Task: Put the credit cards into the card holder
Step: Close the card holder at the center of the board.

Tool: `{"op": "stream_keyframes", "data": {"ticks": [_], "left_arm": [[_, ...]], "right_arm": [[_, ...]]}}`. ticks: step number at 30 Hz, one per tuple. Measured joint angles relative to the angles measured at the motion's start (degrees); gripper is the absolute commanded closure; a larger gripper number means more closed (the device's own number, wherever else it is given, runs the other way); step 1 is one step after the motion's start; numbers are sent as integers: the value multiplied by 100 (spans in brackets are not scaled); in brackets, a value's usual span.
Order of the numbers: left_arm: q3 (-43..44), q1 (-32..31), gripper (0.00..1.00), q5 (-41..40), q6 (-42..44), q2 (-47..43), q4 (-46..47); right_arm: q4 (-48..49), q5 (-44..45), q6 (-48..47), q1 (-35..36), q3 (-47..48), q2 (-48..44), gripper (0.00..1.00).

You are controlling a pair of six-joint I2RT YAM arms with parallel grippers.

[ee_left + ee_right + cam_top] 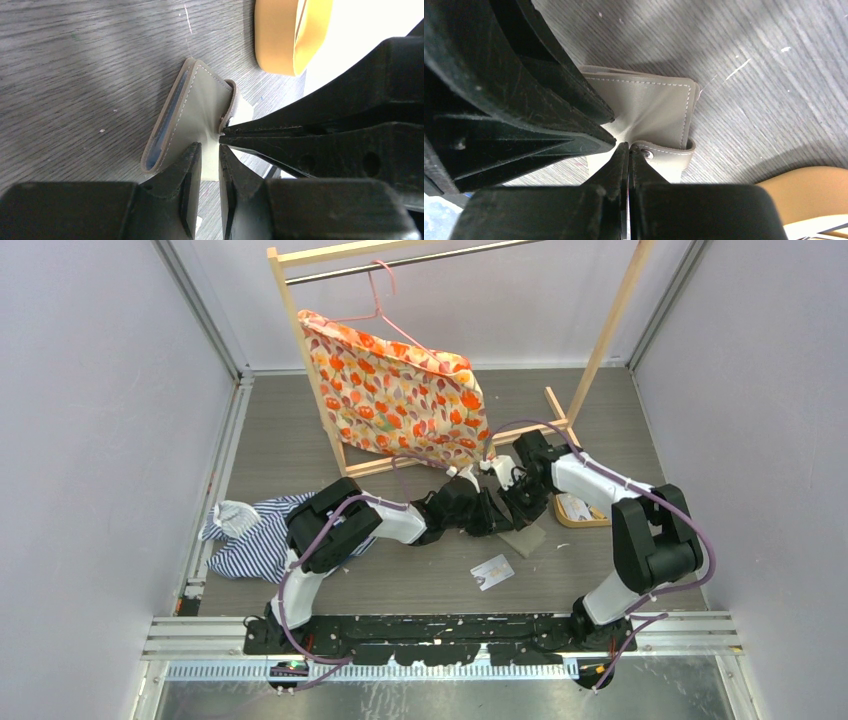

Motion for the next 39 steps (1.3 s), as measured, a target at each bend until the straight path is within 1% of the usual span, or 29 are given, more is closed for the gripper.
{"op": "stream_keyframes", "data": {"ticks": [11, 19, 24, 30, 35, 39], "left_arm": [[-17, 0, 78, -2, 0, 0, 42], [-92, 0, 77, 4, 2, 0, 179], [-116, 0, 77, 7, 26, 0, 227], [-116, 0, 77, 26, 74, -2, 240], [-127, -2, 77, 26, 160, -35, 223], [-142, -2, 77, 26, 205, -57, 199]], "right_arm": [[-271, -979, -101, -614, 568, 739, 99], [-466, -1274, -227, -748, 619, 866, 99], [-601, -1563, -282, -960, 649, 973, 99], [-866, -1703, -374, -1121, 669, 1091, 99], [-1128, -1961, -481, -1314, 813, 1366, 99], [-1419, -2264, -588, -1547, 1073, 1755, 99]]}}
